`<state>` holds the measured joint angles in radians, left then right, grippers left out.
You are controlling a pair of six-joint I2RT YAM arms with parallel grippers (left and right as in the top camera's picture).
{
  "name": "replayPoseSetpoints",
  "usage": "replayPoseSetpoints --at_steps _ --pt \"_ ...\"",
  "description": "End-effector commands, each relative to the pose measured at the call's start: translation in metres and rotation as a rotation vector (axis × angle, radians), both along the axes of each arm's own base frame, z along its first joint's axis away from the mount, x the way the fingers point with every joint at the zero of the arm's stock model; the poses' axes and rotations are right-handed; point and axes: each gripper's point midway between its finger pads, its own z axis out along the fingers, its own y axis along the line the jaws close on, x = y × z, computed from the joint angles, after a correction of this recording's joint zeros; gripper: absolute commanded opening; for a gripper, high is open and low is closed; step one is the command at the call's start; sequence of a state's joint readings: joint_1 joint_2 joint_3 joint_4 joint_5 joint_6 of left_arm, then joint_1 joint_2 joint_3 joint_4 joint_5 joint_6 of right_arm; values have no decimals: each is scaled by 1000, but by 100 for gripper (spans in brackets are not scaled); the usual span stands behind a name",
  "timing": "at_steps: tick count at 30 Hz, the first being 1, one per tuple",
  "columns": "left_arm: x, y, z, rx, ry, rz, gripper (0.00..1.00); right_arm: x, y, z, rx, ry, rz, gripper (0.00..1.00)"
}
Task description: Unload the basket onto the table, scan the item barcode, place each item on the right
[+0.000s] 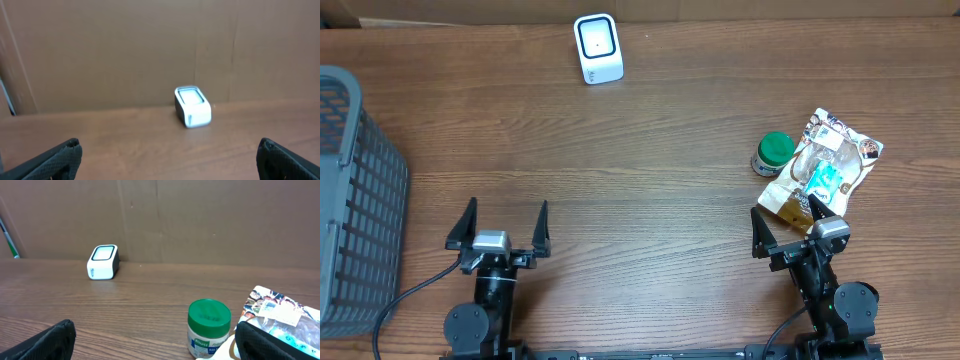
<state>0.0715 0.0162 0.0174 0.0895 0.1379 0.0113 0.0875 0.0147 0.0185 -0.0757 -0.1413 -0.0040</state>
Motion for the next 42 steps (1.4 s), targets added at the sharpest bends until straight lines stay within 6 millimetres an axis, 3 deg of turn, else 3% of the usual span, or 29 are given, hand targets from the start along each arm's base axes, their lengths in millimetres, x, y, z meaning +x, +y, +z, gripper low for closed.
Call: replayPoseSetpoints --at_steps 1,5,42 --pt "1 0 -18 14 57 5 100 0 0 -2 -4 -4 -1 100" --pt "0 0 -42 7 158 4 100 0 0 -2 -4 -4 -1 100" --pt "1 1 -42 1 156 8 100 0 0 -2 -4 -4 -1 100"
